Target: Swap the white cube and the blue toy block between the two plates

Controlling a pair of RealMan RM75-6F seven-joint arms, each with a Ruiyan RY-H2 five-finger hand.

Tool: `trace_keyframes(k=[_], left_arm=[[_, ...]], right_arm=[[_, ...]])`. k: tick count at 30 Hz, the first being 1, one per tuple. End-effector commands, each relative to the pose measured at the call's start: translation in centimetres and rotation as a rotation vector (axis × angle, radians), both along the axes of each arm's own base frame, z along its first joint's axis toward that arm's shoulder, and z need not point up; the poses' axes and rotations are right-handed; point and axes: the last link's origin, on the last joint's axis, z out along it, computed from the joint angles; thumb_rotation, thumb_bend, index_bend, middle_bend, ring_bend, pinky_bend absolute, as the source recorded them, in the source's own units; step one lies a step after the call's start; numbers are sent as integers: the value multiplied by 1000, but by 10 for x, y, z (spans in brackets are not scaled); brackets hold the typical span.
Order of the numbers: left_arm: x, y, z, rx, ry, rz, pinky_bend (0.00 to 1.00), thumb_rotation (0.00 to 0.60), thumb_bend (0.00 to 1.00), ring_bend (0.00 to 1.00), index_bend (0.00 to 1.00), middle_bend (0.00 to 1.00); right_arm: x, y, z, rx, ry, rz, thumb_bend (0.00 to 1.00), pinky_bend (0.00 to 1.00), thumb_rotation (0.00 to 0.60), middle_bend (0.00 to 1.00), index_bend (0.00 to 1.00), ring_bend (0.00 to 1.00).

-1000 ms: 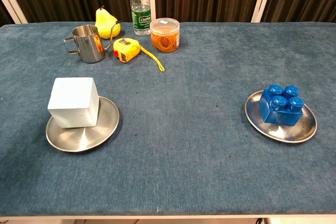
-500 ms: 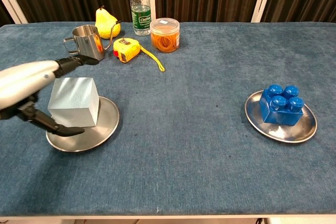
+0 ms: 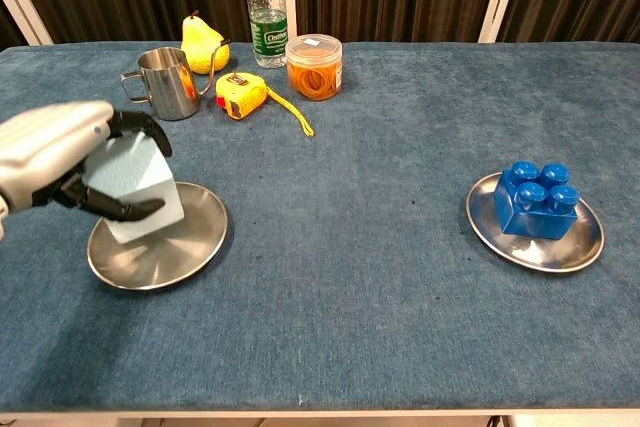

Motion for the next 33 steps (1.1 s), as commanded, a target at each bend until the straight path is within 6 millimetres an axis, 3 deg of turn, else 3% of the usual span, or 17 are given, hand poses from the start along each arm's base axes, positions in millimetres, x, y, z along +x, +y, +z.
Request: trace_keyframes(k=[1,6,11,16,21,27,31,33], left_arm=[[10,4,3,23,-35,-30,561,600,437,473,451,403],[46,21,-8,0,-103,-109,566,600,410,477,456,408],[81,52,-42,-29,-82,-147,566,600,386,475,456,408],[97,81,-67,-61,-73,-130,566,600,362,459,456,404],[101,88,-77,-87,-90,-117,548,600,338,428,446,378],[113,85,-88,-129,-109,-133,461,600,284,278,289,225],[119,83,-91,-143,-111,-159,217,600,120,39,76,37],[122,84,-89,-131,-129,-171,144,600,53,1,13,1]], right_arm=[[0,0,0,0,-1,0,222,0,600,0,0,0],[0,-1,2,-2,-10,-6,222,0,600,0,0,0],[-1,-3,3,5,-22,-10,222,0,600,0,0,0],[-4,-5,5,22,-28,-16,222,0,600,0,0,0],[-6,-7,11,17,-42,-19,222,0,600,0,0,0],[-8,-10,10,30,-45,-32,223,0,600,0,0,0],[-7,-10,11,28,-51,-32,222,0,600,0,0,0],[-8,-11,11,33,-52,-33,222,0,600,0,0,0]])
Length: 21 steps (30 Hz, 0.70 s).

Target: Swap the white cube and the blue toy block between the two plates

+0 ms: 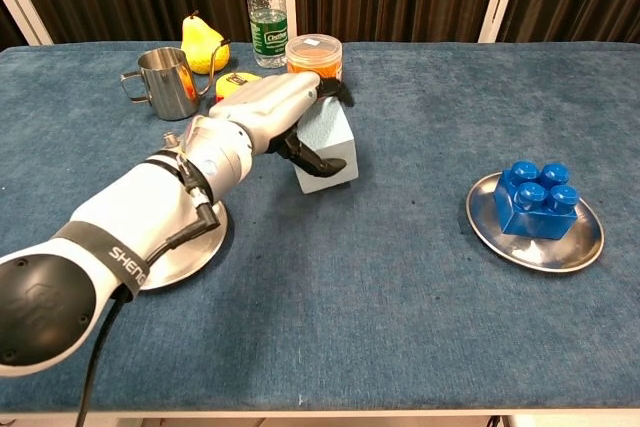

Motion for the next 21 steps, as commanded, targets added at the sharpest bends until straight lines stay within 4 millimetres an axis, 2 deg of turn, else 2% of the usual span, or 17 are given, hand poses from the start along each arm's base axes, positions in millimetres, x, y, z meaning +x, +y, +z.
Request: trace_keyframes(k=[1,6,9,11,13,16,21], left_arm=[[3,0,3,18,-20,-17,130,600,35,0,4,0],[2,-8,12,4,-42,-25,112,600,0,0,0,0],[-3,-26,31,-17,-52,-36,112,600,0,0,0,0],[-15,-41,54,-7,-24,-54,112,600,0,0,0,0],[-31,-55,77,19,9,-62,112,600,6,0,0,0],[-72,-80,118,85,72,-47,112,600,23,0,0,0],[-130,-111,160,157,137,10,96,600,25,0,0,0]], right_arm=[[0,-1,-1,5,0,0,222,0,600,0,0,0],[0,-5,-6,31,0,3,222,0,600,0,0,0],[6,-8,-10,62,-26,40,222,0,600,0,0,0],[12,-11,-15,92,-60,79,222,0,600,0,0,0],[20,-17,-20,112,-83,117,222,0,600,0,0,0],[42,-37,-32,137,-82,191,222,0,600,0,0,0],[81,-80,-60,183,-58,243,222,0,600,0,0,0]])
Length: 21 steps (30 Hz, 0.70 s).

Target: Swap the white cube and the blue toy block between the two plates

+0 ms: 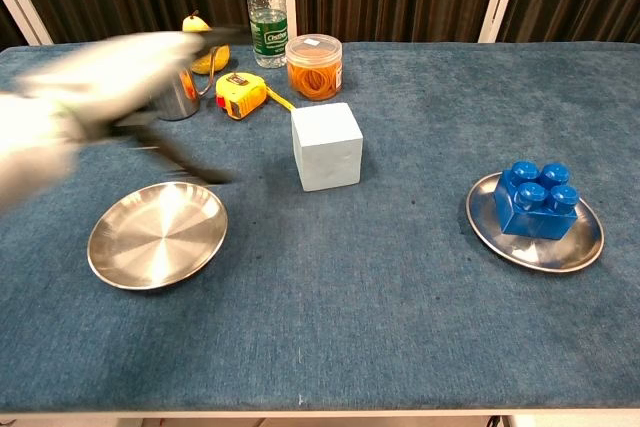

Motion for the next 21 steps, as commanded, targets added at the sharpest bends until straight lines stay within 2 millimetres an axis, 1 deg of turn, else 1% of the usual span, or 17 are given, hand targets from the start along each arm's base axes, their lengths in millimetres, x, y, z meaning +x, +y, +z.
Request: trace_keyframes(k=[1,5,9,12,17,19,21], left_arm=[[-61,-44,48,76,59,67,92,600,26,0,0,0],[-89,-55,60,81,40,118,92,600,28,0,0,0],[-104,-53,66,90,23,139,92,600,30,0,0,0],[-108,-51,69,102,32,137,92,600,30,0,0,0],[-114,-50,69,99,50,151,92,600,29,0,0,0],[-116,-50,68,98,52,156,92,600,29,0,0,0],[-117,-50,67,98,53,157,92,600,29,0,0,0]], right_arm=[[40,-43,-29,44,22,47,222,0,600,0,0,0],[54,-72,-54,87,69,11,223,0,600,0,0,0],[54,-91,-73,118,108,-50,222,0,600,0,0,0],[50,-98,-82,136,119,-88,222,0,600,0,0,0],[45,-101,-90,183,134,-120,222,0,600,11,16,0],[45,-101,-93,186,138,-121,222,0,600,41,57,0],[44,-101,-94,183,141,-122,222,0,600,90,119,2]])
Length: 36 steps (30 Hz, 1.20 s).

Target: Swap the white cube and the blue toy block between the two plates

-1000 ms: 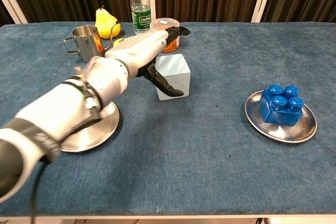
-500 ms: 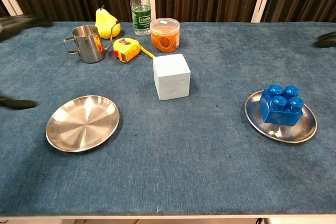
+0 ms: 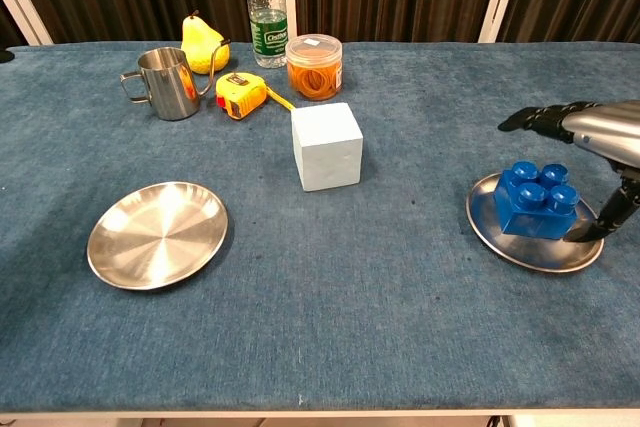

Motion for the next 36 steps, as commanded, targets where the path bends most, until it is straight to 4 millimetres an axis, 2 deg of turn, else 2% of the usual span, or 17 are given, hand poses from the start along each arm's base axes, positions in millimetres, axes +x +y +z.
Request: trace_keyframes(k=[1,7,14,19,22,25,28,32,36], left_arm=[[-1,0,-1,-2,1,1,92,600,28,0,0,0],[-2,-2,-2,1,7,1,92,600,29,0,0,0],[-4,-4,-2,2,6,2,92,600,28,0,0,0],[-5,-5,0,8,5,5,92,600,29,0,0,0],[-5,-6,1,13,0,6,92,600,29,0,0,0],[-5,-6,3,18,-4,5,92,600,28,0,0,0],[-4,-8,5,25,-12,2,92,600,28,0,0,0],[-6,-12,10,39,-16,-1,92,600,29,0,0,0],[-10,-16,16,54,-15,4,92,600,29,0,0,0]], right_arm=[[-1,0,-2,-2,3,-2,223,1,600,124,163,9],[-3,0,-7,1,-8,-21,222,101,600,248,354,131],[-3,-2,-11,-3,-6,-23,222,144,600,280,401,172],[-2,-3,-9,-41,-15,-25,268,281,600,434,608,346],[-2,-4,-6,-63,-18,-21,297,305,600,497,690,404],[2,-3,-3,-78,-29,-11,313,308,600,524,726,424],[13,-1,1,-92,-62,20,325,316,600,533,737,433],[44,2,5,-97,-125,89,341,330,600,544,754,449],[78,7,-6,-59,-152,159,344,333,600,545,755,451]])
